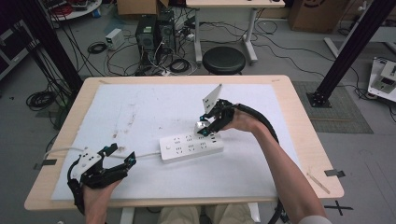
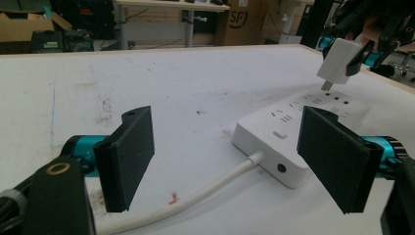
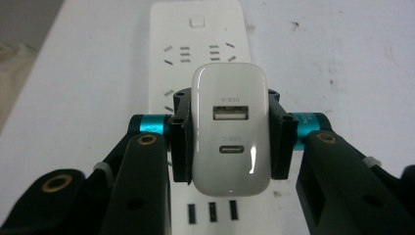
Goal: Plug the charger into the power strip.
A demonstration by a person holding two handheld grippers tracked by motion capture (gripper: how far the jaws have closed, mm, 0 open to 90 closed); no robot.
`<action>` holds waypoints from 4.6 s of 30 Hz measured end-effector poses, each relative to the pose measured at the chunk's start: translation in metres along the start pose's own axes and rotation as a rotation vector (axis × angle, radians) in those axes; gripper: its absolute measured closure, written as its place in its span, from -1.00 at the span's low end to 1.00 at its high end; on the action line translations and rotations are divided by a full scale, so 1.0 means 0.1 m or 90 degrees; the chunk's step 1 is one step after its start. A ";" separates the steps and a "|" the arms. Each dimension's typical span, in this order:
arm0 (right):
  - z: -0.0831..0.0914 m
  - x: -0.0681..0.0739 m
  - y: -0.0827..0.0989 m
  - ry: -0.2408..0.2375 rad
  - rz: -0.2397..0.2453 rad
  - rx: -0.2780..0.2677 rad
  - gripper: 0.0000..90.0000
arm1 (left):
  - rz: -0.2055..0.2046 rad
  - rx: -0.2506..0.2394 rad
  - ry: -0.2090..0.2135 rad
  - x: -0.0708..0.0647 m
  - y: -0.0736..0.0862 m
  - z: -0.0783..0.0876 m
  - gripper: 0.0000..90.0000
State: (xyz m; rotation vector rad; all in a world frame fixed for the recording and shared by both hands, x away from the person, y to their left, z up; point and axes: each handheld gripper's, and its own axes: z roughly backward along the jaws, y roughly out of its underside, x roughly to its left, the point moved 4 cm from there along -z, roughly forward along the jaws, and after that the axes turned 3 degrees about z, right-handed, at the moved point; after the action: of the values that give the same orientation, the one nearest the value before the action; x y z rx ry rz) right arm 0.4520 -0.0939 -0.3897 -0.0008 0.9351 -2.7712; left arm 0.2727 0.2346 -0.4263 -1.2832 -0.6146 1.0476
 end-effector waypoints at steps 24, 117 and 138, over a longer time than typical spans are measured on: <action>-0.20 -0.07 0.05 -0.026 0.029 0.064 0.41 | 0.003 0.017 -0.006 0.02 0.05 0.00 -0.52; -0.34 -0.03 0.18 -0.003 -0.051 0.010 0.10 | 0.005 0.007 -0.014 0.08 0.07 0.13 -0.51; 0.07 0.31 0.45 0.146 -0.234 -0.117 -0.51 | -0.009 0.008 0.005 0.04 0.04 0.03 -0.52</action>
State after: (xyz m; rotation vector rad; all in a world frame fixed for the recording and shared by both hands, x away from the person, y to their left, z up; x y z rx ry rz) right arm 0.4310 -0.1392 -0.4132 0.1305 1.3685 -3.0506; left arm 0.2711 0.2394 -0.4301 -1.2702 -0.6096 1.0316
